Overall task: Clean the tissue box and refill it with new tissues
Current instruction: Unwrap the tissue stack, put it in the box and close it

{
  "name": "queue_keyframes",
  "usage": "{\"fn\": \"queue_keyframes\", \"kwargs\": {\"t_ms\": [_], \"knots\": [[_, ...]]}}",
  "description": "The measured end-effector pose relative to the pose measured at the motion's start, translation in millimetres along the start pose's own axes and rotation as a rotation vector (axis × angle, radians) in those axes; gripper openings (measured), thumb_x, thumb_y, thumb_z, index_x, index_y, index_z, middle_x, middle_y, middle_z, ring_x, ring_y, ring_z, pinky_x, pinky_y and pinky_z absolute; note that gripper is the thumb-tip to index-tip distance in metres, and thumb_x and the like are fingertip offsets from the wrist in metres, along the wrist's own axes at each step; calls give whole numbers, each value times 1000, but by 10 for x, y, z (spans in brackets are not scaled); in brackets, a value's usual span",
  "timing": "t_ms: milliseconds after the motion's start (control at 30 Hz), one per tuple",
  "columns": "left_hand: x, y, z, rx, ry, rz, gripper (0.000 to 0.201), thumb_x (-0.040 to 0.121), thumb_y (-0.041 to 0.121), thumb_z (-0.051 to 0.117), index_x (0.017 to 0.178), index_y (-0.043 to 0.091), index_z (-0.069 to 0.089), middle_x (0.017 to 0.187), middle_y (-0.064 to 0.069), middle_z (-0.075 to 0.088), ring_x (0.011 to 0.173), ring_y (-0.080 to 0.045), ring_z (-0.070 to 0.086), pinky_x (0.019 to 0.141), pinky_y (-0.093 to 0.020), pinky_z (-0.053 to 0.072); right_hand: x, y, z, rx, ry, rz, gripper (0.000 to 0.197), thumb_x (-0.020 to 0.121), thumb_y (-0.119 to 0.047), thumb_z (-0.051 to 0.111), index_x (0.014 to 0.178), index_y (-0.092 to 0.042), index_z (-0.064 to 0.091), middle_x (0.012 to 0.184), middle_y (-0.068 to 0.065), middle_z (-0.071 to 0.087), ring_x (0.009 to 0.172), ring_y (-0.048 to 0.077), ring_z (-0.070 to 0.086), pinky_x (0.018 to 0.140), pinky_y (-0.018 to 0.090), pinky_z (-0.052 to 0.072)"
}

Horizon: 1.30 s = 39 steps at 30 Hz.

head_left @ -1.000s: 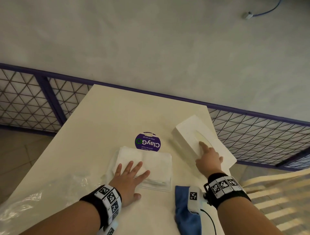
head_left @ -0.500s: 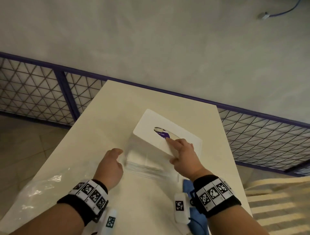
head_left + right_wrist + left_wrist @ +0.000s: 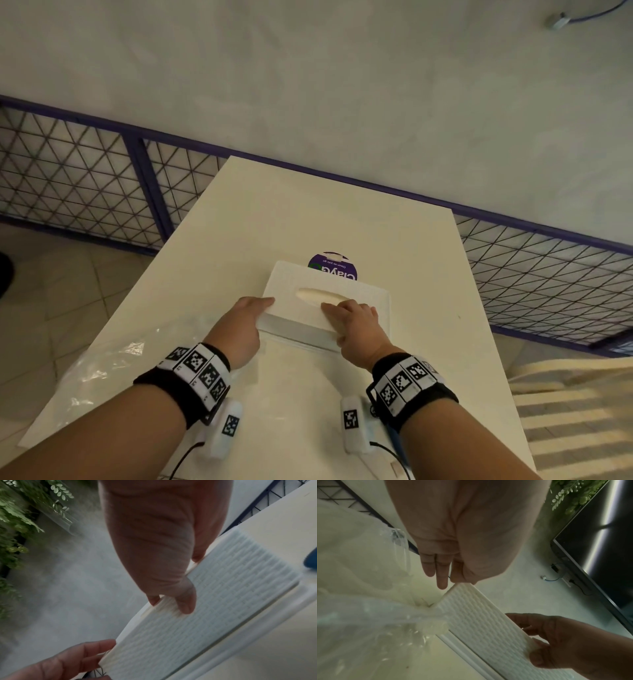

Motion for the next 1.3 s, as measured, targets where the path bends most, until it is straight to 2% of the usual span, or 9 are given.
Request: {"fn": "queue_keyframes", "kwargs": {"t_ms": [200, 533, 700, 767, 833, 933, 1067, 1167, 1300], "knots": [[21, -14, -37, -7, 67, -26, 56, 89, -6, 40, 140, 18, 44, 131, -4, 47, 110, -18, 54, 99, -20, 37, -14, -11, -15, -16, -3, -11, 70, 80, -7, 55, 141, -36, 36, 129, -1, 44, 119, 24, 37, 114, 44, 18], [58, -85, -41, 64, 94, -55, 56, 87, -5, 44, 139, 15, 47, 137, -2, 46, 114, -22, 55, 104, -31, 41, -7, -60, 13, -61, -38, -24, 69, 83, -7, 55, 142, -35, 32, 131, 1, 42, 119, 26, 37, 114, 46, 18], [96, -56, -36, 179, 26, -48, 54, 88, -2, 43, 139, 16, 47, 134, 0, 48, 111, -22, 56, 98, -32, 45, -5, -71, 58, -54, -53, -34, 68, 84, -13, 58, 143, -33, 32, 132, 2, 40, 121, 27, 36, 115, 47, 17], [130, 10, -86, 239, 14, -37, 49, 89, 3, 42, 136, 16, 51, 137, 1, 46, 114, -23, 54, 99, -33, 44, -10, 0, -22, 74, -6, 3, 62, 85, -24, 62, 142, -32, 37, 136, 0, 39, 125, 25, 33, 116, 42, 20], [176, 125, -144, 319, 32, 7, 41, 94, 13, 43, 133, 16, 52, 144, 0, 41, 119, -25, 51, 101, -34, 42, -34, 173, -215, 167, 146, 74, 54, 89, -29, 58, 141, -29, 42, 140, 1, 40, 128, 25, 34, 115, 39, 23], [273, 211, -85, 358, -18, 14, 45, 99, 29, 38, 143, 20, 38, 155, 0, 25, 129, -26, 44, 105, -36, 38, -138, 552, -405, 117, 286, 274, 50, 94, -27, 46, 143, -22, 36, 145, 6, 38, 131, 28, 35, 115, 43, 21], [393, 188, 115, 344, -123, -34, 52, 99, 29, 41, 148, 16, 28, 158, -2, 14, 135, -27, 36, 109, -35, 34, -131, 759, -219, 51, 89, 347, 57, 94, -33, 45, 147, -20, 27, 156, 5, 23, 139, 30, 27, 116, 49, 18], [451, 183, 194, 362, -155, -44, 55, 98, 31, 43, 149, 17, 26, 159, -2, 13, 136, -28, 34, 111, -36, 32, -118, 813, -159, 34, 34, 345, 60, 93, -37, 48, 146, -21, 25, 158, 2, 17, 140, 31, 25, 116, 52, 19], [536, 260, 162, 558, -185, -45, 51, 95, 38, 47, 143, 23, 35, 152, 3, 25, 127, -26, 44, 97, -38, 41, -116, 846, -149, -5, -13, 364, 60, 93, -40, 47, 146, -25, 22, 157, -3, 15, 137, 30, 28, 113, 58, 17]]}}
Point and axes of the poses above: each hand's wrist, its own x-axis towards the middle knuckle, its own z-axis out of the palm, y = z × x, the point moved 10 cm from there along x, towards the middle knuckle
